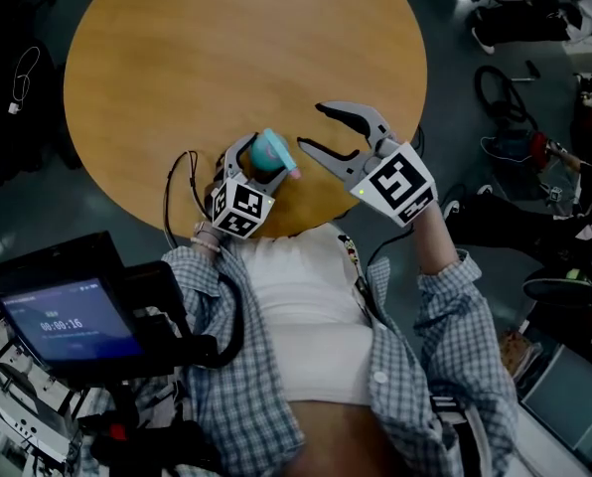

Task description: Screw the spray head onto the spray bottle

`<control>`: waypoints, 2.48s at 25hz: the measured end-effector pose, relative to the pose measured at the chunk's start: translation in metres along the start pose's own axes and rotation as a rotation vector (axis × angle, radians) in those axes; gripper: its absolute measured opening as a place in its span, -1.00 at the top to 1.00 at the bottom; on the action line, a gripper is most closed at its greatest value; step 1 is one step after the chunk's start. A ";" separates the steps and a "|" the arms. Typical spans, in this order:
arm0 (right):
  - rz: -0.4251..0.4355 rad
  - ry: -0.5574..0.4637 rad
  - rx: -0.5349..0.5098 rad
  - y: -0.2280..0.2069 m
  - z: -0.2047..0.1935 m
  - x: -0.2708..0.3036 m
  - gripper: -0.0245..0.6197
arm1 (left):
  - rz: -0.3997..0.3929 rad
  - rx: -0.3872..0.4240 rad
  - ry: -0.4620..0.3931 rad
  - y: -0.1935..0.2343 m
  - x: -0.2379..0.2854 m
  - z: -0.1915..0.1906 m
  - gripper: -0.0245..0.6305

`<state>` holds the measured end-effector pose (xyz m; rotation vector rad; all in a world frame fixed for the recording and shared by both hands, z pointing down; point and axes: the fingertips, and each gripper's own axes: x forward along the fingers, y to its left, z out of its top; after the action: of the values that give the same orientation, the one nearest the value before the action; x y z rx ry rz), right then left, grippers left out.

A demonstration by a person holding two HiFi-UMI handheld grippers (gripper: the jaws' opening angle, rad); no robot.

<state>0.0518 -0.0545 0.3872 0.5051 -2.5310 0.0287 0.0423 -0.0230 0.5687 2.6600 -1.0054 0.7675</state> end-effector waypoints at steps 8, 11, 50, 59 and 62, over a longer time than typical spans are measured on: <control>0.361 0.243 -0.344 0.052 -0.056 0.039 0.27 | -0.022 0.010 0.006 0.000 0.000 -0.002 -0.26; 0.389 0.244 -0.372 0.053 -0.054 0.052 0.27 | -0.027 0.012 0.011 -0.001 0.000 -0.004 -0.26; -0.095 0.010 0.109 0.032 -0.050 0.070 0.45 | -0.002 -0.065 -0.026 0.028 0.017 0.009 -0.26; -0.056 0.046 0.197 0.035 -0.076 0.066 0.13 | -0.014 -0.092 -0.024 0.022 0.008 -0.002 -0.27; -0.075 0.051 0.240 0.032 -0.089 0.059 0.13 | 0.012 -0.097 -0.018 0.024 0.000 -0.010 -0.27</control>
<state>0.0404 -0.0346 0.4961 0.6841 -2.4693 0.3163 0.0226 -0.0371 0.5769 2.5854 -1.0359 0.6802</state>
